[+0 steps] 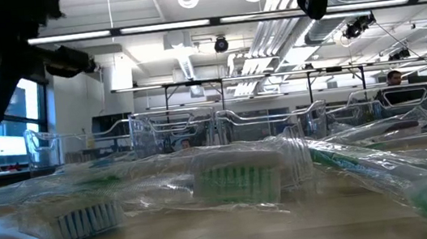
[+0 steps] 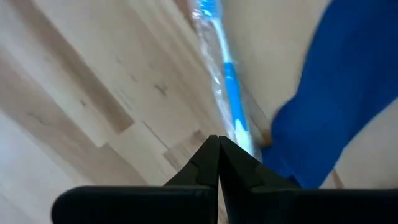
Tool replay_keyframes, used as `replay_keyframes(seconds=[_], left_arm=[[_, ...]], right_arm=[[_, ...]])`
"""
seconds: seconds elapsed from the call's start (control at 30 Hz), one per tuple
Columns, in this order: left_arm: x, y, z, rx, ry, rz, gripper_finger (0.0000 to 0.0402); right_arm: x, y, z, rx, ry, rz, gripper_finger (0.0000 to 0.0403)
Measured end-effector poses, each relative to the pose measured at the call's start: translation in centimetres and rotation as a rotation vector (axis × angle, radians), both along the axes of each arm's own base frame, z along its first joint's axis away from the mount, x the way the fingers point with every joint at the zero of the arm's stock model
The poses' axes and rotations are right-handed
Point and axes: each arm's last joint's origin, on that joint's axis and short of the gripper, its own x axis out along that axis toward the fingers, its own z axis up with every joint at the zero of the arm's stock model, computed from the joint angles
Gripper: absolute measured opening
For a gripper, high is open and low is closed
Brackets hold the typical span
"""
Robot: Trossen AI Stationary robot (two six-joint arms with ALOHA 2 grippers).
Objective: Pick & Place Toothbrushes
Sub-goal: Put the blue toothbrush into the left transparent bin
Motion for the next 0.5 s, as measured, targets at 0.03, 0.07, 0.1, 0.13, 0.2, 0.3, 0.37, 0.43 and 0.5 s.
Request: replay_keyframes(seconds=[0.03, 0.07, 0.1, 0.13, 0.2, 0.3, 0.37, 0.43, 0.5], left_arm=[[0.0, -0.3, 0.0, -0.002, -0.007, -0.013, 0.0], [0.2, -0.5, 0.0, -0.011, -0.028, -0.017, 0.0], [0.4, -0.7, 0.0, -0.02, -0.048, -0.019, 0.0], [0.6, -0.9, -0.1, -0.025, -0.06, -0.025, 0.0], [0.8, -1.2, 0.1, -0.04, -0.099, -0.03, 0.0], [1.4, -1.4, 0.3, -0.064, -0.166, -0.039, 0.0001], [1.8, -1.6, 0.5, -0.078, -0.206, -0.04, 0.0007], [1.9, -1.6, 0.5, -0.082, -0.22, -0.039, 0.002], [2.2, -1.7, 0.3, -0.086, -0.229, -0.039, 0.004]], right_arm=[[0.0, 0.0, 0.0, 0.0, 0.0, 0.0, 0.0039], [0.0, 0.0, 0.0, -0.001, -0.001, 0.001, 0.0039], [0.0, 0.0, 0.0, 0.0, -0.001, 0.002, 0.0039], [0.0, 0.0, 0.0, 0.0, 0.0, 0.003, 0.0039], [0.0, 0.0, 0.0, 0.0, -0.001, 0.004, 0.0039], [0.0, 0.0, 0.0, 0.0, 0.001, 0.005, 0.0039], [0.0, 0.0, 0.0, 0.001, 0.001, 0.008, 0.0039], [0.0, 0.0, 0.0, 0.001, 0.002, 0.008, 0.0039], [0.0, 0.0, 0.0, 0.001, 0.002, 0.009, 0.0039]])
